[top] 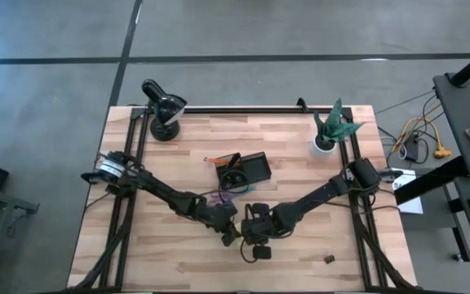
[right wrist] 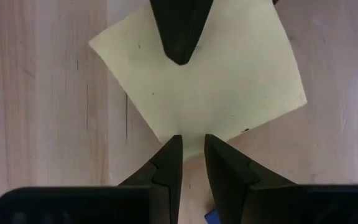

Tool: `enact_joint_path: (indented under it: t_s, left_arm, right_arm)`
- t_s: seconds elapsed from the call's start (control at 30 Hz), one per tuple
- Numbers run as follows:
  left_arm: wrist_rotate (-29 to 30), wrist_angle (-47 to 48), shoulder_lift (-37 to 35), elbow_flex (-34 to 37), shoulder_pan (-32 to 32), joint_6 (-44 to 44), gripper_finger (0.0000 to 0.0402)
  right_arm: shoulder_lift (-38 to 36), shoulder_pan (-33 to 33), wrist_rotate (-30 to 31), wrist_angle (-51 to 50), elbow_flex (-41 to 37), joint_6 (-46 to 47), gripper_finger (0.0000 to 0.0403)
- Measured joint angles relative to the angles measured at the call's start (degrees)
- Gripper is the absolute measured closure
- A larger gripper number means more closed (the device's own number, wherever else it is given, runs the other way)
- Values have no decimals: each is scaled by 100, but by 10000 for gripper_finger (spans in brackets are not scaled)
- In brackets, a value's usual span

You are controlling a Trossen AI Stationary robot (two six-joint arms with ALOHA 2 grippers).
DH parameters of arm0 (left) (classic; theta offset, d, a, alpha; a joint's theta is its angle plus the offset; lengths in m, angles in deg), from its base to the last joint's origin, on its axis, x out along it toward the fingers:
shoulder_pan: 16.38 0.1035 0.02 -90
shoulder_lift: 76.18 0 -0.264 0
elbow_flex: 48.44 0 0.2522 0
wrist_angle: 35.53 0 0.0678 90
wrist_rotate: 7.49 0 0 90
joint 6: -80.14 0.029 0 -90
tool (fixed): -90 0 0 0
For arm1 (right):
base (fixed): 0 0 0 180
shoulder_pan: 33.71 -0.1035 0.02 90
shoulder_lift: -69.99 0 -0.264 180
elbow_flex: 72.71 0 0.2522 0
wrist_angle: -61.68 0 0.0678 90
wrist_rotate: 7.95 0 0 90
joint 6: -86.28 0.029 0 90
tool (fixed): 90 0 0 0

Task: Pick and place office supplies into organizer
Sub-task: Put the yellow sticky notes into the black desk organizer

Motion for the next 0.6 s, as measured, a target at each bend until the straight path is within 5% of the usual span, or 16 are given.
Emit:
enact_joint_path:
  t_s: [0.3,0.43,0.6]
  left_arm:
    - [11,1004,-430,22,44,124,328]
    - [402,1661,-820,33,44,305,386]
    - [874,1927,-1475,33,96,737,397]
  right_arm:
    - [-154,-16,677,-326,194,19,328]
    - [-335,-20,1383,-718,275,22,323]
    - [-733,-13,2518,-1385,328,517,326]
